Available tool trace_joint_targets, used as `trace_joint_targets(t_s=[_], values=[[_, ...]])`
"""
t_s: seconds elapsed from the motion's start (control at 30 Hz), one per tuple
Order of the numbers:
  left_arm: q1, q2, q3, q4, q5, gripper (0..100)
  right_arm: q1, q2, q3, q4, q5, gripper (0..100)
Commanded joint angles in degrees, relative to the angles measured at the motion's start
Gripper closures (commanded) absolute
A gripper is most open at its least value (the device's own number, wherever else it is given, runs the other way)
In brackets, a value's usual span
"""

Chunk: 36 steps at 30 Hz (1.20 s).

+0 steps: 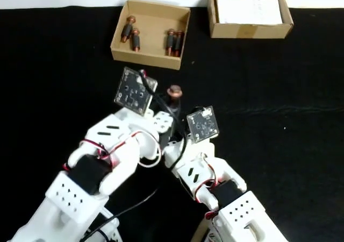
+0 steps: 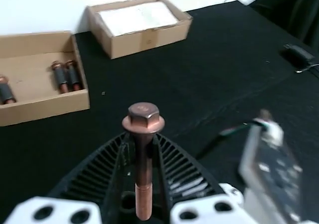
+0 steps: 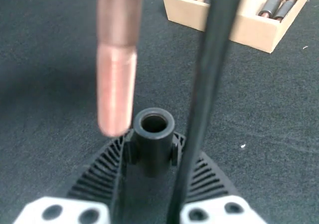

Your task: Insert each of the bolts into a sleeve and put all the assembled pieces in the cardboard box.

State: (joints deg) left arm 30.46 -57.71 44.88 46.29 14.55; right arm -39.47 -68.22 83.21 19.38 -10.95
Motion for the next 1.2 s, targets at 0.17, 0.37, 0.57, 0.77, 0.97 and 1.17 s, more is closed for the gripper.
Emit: trace_joint_targets(t_s=[0.17, 0.37, 0.57, 0.77, 0.97, 1.17], values=[[-1.2, 3.1, 1.2, -3.2, 0.1, 99, -0.3, 0.1, -3.8, -1.3, -0.6, 99.1], [-1.0, 5.4, 2.3, -7.1, 0.1, 99, -0.3, 0.1, -3.8, -1.3, -0.6, 99.1], [-1.3, 7.0, 2.2, -9.5, -0.1, 99, -0.3, 0.1, -3.8, -1.3, -0.6, 99.1], [-1.4, 8.7, 2.3, -10.1, -0.2, 99, -0.2, 0.1, -3.8, -1.3, -0.6, 99.1], [-1.4, 8.7, 2.4, -10.0, -0.4, 99, -0.2, 0.1, -3.8, -1.3, -0.6, 99.1], [-1.4, 8.8, 2.4, -9.9, -0.4, 99, -0.2, 0.1, -3.8, -1.3, -0.6, 99.1]])
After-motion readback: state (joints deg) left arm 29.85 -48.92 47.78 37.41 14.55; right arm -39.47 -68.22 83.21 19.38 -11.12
